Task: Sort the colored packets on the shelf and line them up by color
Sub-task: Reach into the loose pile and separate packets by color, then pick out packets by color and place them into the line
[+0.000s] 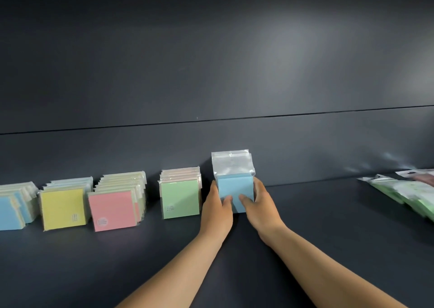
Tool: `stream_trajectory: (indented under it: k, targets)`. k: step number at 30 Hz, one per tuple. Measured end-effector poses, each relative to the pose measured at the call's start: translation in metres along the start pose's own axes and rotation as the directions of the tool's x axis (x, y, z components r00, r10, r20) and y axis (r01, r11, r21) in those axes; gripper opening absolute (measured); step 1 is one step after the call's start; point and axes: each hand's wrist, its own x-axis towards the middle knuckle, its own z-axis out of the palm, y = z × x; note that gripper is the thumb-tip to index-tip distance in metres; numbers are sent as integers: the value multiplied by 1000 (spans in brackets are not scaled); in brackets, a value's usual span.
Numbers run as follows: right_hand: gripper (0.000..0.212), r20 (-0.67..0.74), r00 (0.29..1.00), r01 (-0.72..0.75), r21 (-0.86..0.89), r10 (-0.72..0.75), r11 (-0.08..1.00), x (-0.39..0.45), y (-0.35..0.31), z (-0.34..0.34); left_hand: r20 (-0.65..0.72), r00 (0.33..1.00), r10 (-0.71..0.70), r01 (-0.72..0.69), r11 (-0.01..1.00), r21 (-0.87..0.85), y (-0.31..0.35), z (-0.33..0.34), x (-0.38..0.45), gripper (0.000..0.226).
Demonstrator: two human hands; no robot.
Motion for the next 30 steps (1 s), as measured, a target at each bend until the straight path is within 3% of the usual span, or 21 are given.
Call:
stream_trajectory:
  k: [3, 6, 10, 14, 19, 22, 26, 30]
  targets:
    - [44, -4, 1000, -12, 8, 12, 1000, 0, -1, -3, -2, 1000, -10, 11, 1000, 28, 4, -2, -1, 39]
    - [44, -10, 999, -31, -25, 30, 999, -3, -7, -12, 52, 996, -66, 57, 985, 166, 11, -8, -6, 34]
    - [55, 14, 1000, 19, -275, -16, 961, -15, -28, -48, 173, 964, -200, 132, 931, 340, 42, -30, -23, 31]
    - [48, 218, 971, 215, -597, -102, 773, -42, -62, -100, 252, 956, -151, -3, 853, 521, 91, -46, -49, 49]
    - [52, 325, 937, 347, -812, -131, 470, -95, -94, -159, 342, 940, -14, -279, 549, 788, 136, -50, -102, 45]
    - [50, 330, 940, 335, -853, -84, 400, -139, -103, -195, 382, 924, -25, -335, 431, 838, 158, -43, -148, 43]
    - [51, 363, 930, 363, -885, -56, 292, -191, -109, -235, 404, 915, -15, -359, 432, 828, 183, -27, -199, 41]
    - [51, 347, 937, 345, -903, -37, 254, -230, -116, -278, 425, 905, -8, -377, 450, 810, 204, -5, -237, 40]
